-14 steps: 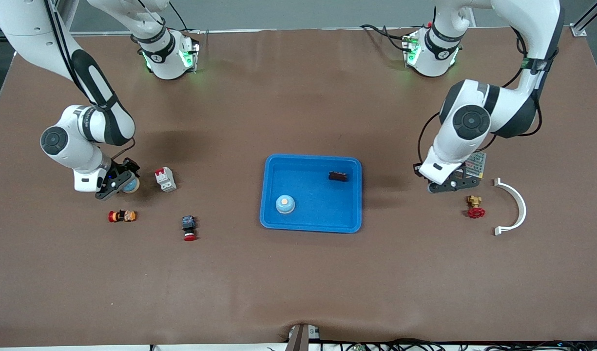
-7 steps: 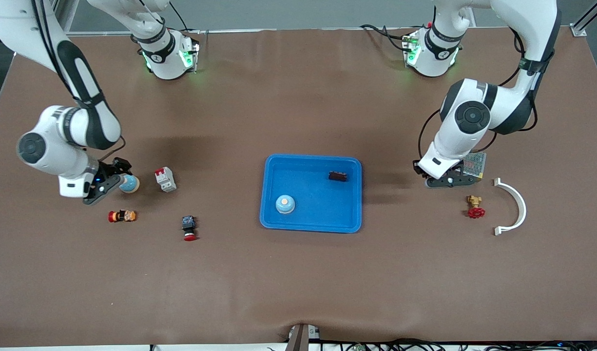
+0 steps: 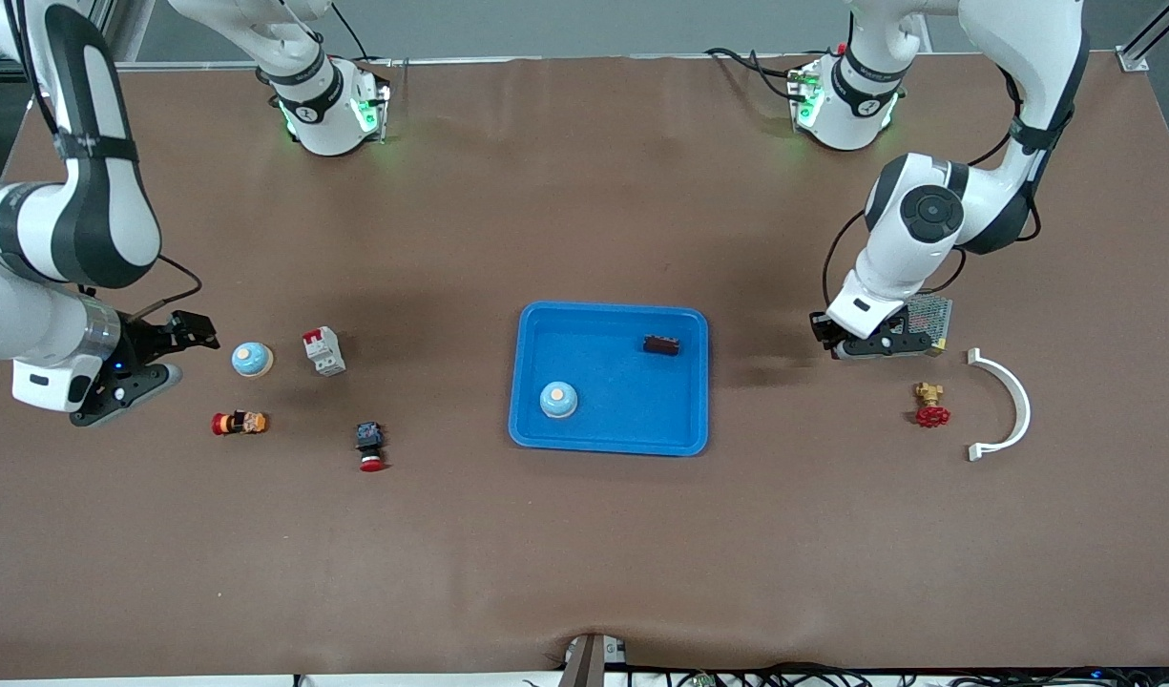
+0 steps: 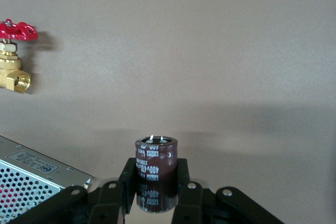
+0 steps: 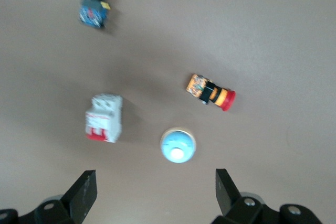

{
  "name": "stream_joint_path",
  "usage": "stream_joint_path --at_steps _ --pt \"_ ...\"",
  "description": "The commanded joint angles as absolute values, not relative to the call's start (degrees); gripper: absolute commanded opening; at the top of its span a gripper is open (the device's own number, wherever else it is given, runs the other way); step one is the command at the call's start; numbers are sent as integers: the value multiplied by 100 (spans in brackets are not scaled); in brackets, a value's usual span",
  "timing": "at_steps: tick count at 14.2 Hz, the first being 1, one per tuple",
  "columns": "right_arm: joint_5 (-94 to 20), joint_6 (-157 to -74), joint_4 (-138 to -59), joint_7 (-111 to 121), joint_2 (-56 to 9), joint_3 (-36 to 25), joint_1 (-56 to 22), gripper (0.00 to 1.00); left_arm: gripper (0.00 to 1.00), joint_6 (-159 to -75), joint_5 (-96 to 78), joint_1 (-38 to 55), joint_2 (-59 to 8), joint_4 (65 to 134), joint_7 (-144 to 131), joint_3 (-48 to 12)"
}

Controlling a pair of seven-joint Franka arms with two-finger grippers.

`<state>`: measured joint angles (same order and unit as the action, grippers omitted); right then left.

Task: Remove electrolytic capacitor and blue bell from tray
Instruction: 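Set the bell beside the breaker and open the right gripper, then move the right gripper back to the tray while the left gripper lowers capacitor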

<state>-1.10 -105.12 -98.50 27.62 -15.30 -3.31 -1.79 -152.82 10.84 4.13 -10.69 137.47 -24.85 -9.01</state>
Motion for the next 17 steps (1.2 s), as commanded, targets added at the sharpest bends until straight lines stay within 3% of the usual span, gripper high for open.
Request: stream_joint_path --at_steps 1,9,17 --pt "-141 -10134 -9229 1420 -1670 -352 -789 100 0 -15477 940 378 -957 13896 -2382 -958" --pt "-632 -10598 -9044 -1483 -1819 -352 -2047 100 0 -16014 949 369 -1177 14159 -2364 -949" --pt "-694 -11487 -8834 -3365 -2556 -352 -3014 100 0 -16645 1011 343 -1476 14352 -2347 -940"
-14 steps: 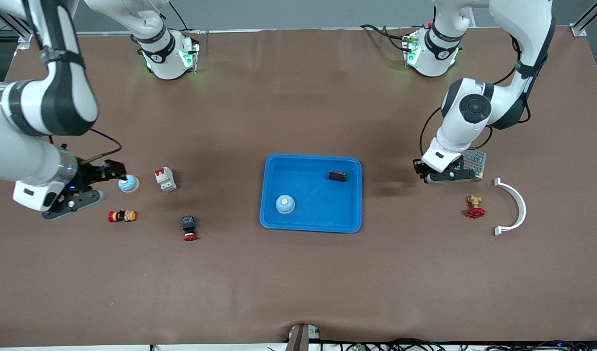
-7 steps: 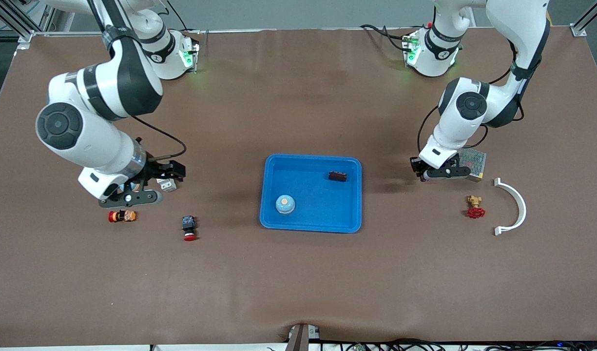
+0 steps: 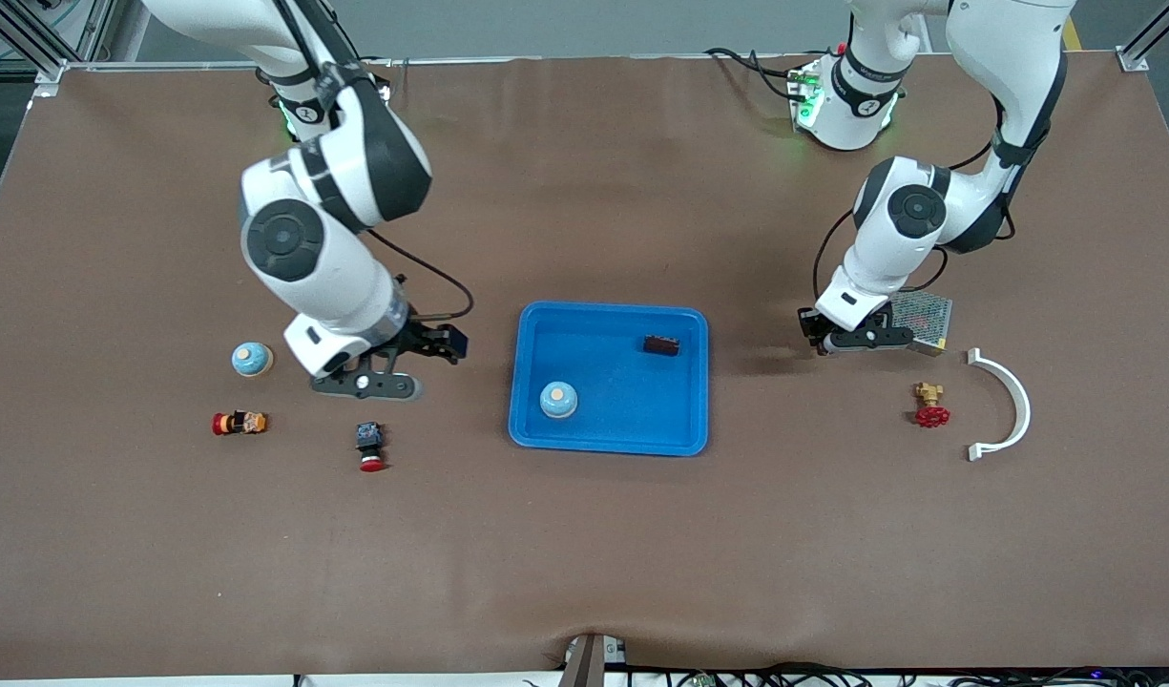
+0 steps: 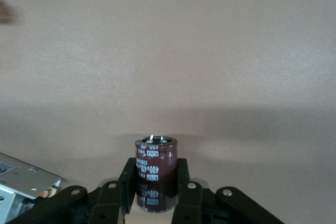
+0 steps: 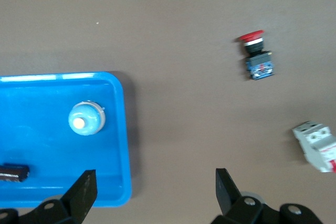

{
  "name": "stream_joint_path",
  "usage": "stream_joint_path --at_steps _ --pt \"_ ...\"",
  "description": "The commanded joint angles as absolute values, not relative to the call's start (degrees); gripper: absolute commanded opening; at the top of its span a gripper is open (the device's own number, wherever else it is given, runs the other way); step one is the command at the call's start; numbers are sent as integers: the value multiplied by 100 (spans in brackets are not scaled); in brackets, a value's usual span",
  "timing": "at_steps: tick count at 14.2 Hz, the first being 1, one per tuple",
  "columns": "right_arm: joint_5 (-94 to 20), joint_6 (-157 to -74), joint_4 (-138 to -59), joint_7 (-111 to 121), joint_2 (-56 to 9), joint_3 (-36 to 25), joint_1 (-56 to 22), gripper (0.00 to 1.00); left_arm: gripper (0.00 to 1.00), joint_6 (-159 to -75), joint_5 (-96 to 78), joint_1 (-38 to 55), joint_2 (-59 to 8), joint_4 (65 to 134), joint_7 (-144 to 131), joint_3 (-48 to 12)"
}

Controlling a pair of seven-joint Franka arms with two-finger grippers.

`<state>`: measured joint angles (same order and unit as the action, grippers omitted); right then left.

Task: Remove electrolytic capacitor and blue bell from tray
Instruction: 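Move the right gripper back to the tray while the left gripper lowers capacitor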

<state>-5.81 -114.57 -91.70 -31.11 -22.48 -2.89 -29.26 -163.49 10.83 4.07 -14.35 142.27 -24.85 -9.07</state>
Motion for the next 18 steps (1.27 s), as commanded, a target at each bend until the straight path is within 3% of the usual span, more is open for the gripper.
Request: stream_joint_path --at_steps 1,18 --pt "-677 -11548 -8737 -3532 -2697 -352 -3110 100 0 -16699 1011 299 -1511 14353 -2347 -940" --pt "-598 -12709 -7480 -4834 -4473 -369 -3840 100 0 -16849 1327 123 -1687 14353 -2224 -932"
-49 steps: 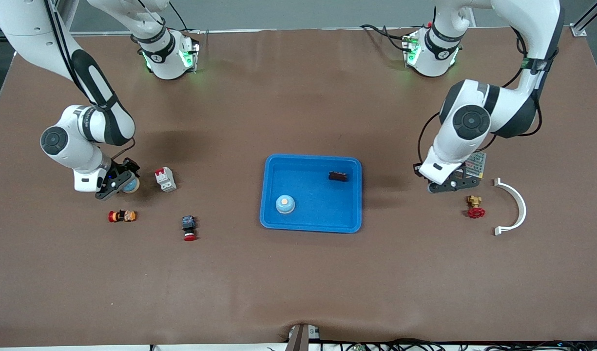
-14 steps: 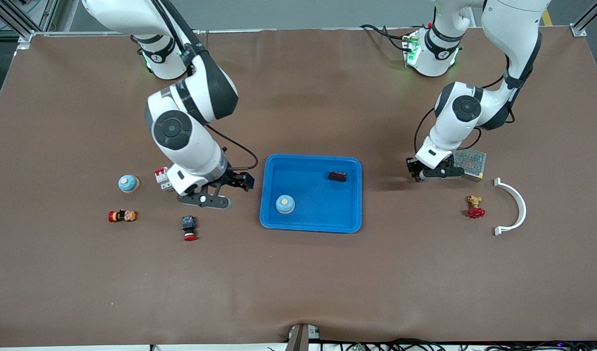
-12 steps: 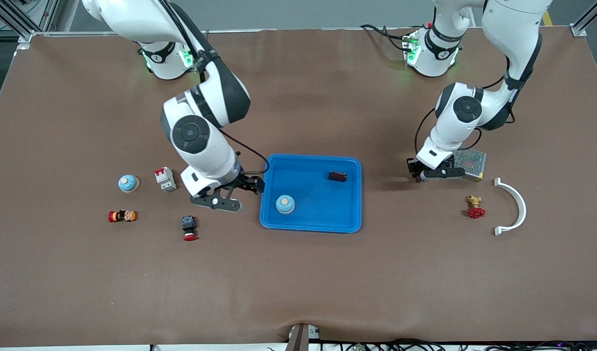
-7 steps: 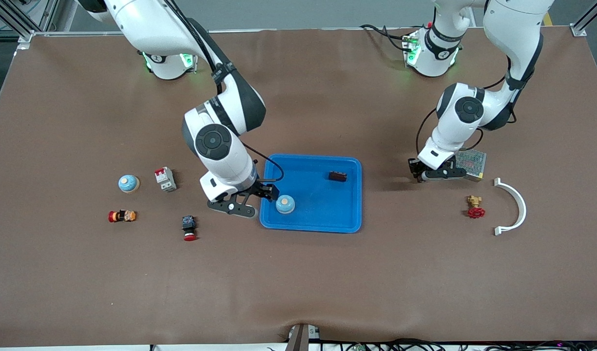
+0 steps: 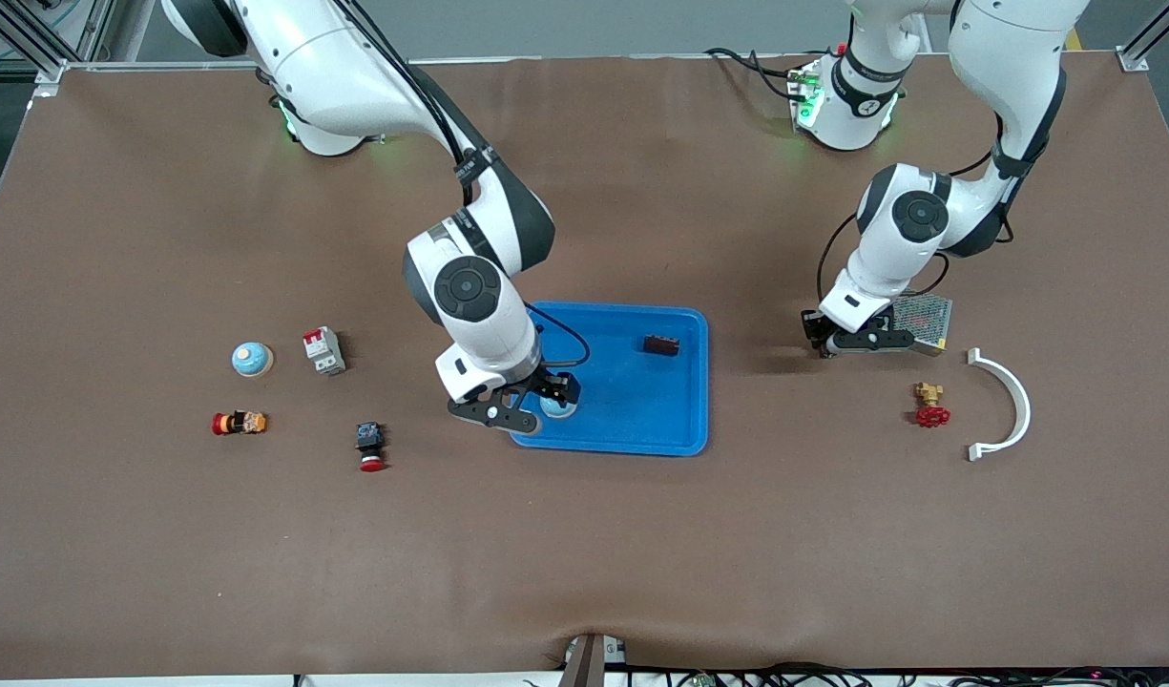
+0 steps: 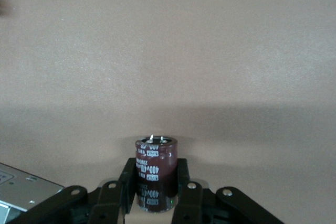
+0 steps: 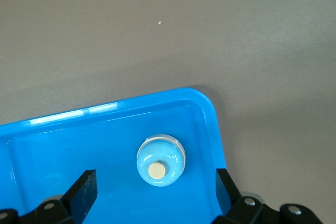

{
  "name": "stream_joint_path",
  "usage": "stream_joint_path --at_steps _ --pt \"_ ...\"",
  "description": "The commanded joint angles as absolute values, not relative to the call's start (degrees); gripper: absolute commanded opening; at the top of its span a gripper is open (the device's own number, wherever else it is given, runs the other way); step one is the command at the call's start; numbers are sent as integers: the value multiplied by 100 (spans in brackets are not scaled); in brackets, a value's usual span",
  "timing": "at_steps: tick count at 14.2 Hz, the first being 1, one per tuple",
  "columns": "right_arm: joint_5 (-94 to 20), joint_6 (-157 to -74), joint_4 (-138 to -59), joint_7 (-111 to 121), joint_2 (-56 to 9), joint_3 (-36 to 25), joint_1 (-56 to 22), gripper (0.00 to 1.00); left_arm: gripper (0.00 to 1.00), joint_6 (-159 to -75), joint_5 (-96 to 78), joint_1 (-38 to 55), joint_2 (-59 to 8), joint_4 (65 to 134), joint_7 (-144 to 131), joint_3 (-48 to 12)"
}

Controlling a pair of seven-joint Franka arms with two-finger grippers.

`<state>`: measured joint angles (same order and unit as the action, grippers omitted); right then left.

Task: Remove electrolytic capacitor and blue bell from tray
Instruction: 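Move the right gripper back to the tray while the left gripper lowers capacitor, then lower the right gripper onto the bell while the left gripper releases capacitor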

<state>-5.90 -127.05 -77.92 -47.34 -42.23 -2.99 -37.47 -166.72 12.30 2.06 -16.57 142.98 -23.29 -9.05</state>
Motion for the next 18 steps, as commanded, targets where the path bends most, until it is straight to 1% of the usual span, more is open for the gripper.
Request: stream_joint_path --at_steps 1,6,12,18 --pt "-580 -12709 -7479 -4825 -4500 -378 -3867 100 0 -16849 1327 123 -1687 14353 -2224 -932" --pt "-238 -12691 -7488 -4816 -4667 -378 -4008 100 0 -16857 1336 123 -1696 14353 -2224 -932" --pt "-237 -12718 -7488 -4843 -4895 -387 -4166 100 0 -16857 1336 123 -1696 14353 -2224 -932" --pt "-229 -12806 -7479 -4843 -4957 -395 -4175 100 0 -16866 1353 123 -1731 14344 -2224 -932"
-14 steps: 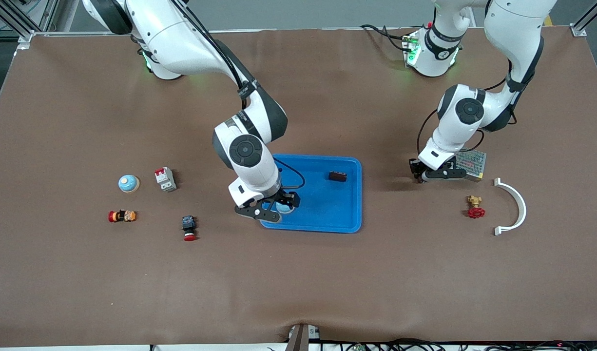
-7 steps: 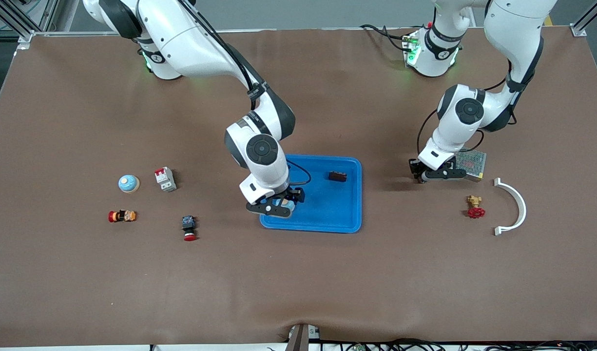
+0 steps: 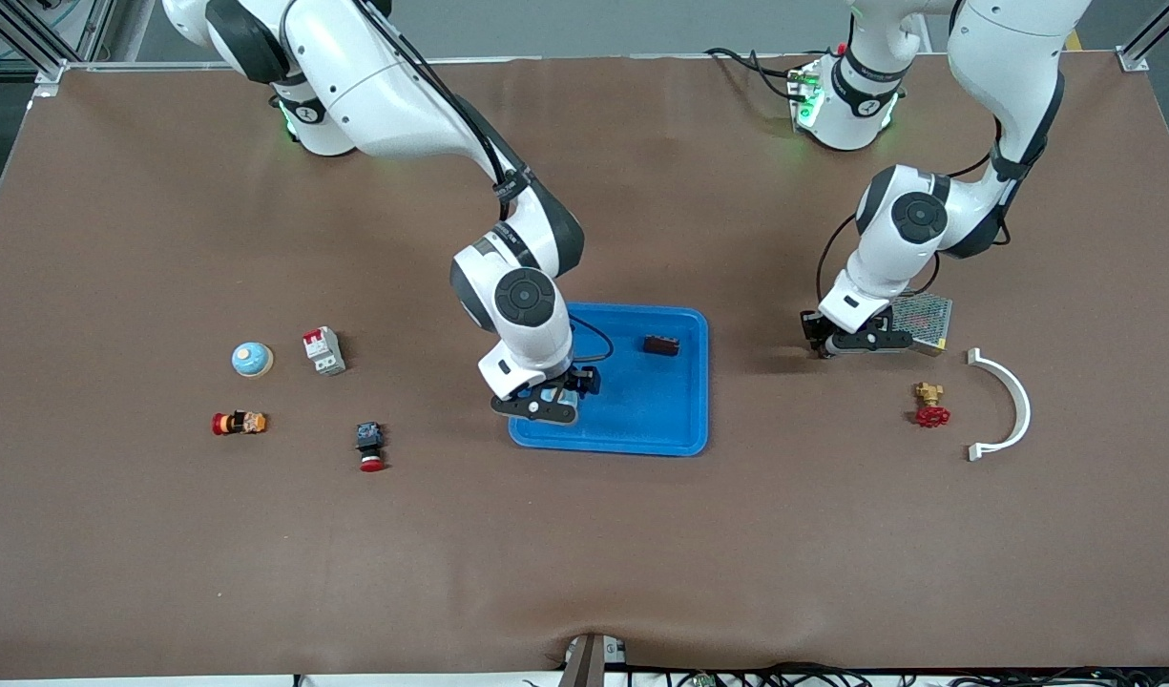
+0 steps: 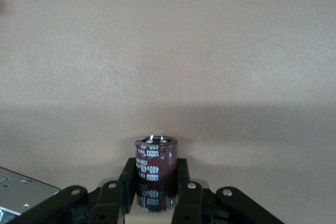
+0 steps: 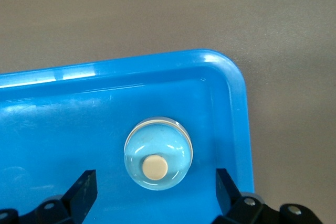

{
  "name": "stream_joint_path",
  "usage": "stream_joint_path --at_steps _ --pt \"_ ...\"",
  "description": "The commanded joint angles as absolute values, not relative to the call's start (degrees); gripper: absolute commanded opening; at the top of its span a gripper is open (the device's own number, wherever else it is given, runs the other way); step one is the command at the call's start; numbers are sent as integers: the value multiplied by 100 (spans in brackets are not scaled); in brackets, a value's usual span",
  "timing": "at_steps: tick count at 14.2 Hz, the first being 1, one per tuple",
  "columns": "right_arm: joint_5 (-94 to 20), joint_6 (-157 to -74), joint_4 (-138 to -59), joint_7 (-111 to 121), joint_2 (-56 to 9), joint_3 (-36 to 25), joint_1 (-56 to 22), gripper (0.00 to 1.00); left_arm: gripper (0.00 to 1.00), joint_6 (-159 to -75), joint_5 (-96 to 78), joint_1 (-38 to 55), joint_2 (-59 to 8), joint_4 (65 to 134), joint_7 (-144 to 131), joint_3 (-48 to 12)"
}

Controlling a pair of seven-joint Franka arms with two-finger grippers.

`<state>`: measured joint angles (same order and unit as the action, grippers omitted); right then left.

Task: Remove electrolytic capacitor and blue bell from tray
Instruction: 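Lower the right gripper onto the bell while the left gripper releases capacitor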

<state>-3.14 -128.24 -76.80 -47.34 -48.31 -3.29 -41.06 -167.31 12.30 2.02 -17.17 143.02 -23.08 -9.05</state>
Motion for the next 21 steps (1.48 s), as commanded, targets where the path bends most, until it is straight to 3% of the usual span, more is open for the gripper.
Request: stream_joint_path --at_steps 1,7,8,9,10,21 --pt "-220 -12806 -7479 -4843 -4966 -396 -4166 100 0 -16866 1397 114 -1749 14344 -2224 -932" --pt "-211 -12990 -7462 -4843 -5062 -404 -4210 100 3 -17024 1424 62 -1854 14344 -2224 -932" --pt "-150 -13077 -7471 -4843 -5071 -404 -4210 100 42 -17024 1424 62 -1863 14335 -2232 -932" --pt "-123 -13104 -7462 -4843 -5097 -404 -4210 100 58 -17024 1424 62 -1855 14335 -2241 -932" --pt "-114 -13131 -7462 -4843 -5132 -404 -4210 100 99 -17024 1424 62 -1863 14335 -2233 -932" --pt "-18 -13254 -7471 -4834 -5264 -404 -4210 100 100 -16911 1433 88 -1767 14168 -2636 -940"
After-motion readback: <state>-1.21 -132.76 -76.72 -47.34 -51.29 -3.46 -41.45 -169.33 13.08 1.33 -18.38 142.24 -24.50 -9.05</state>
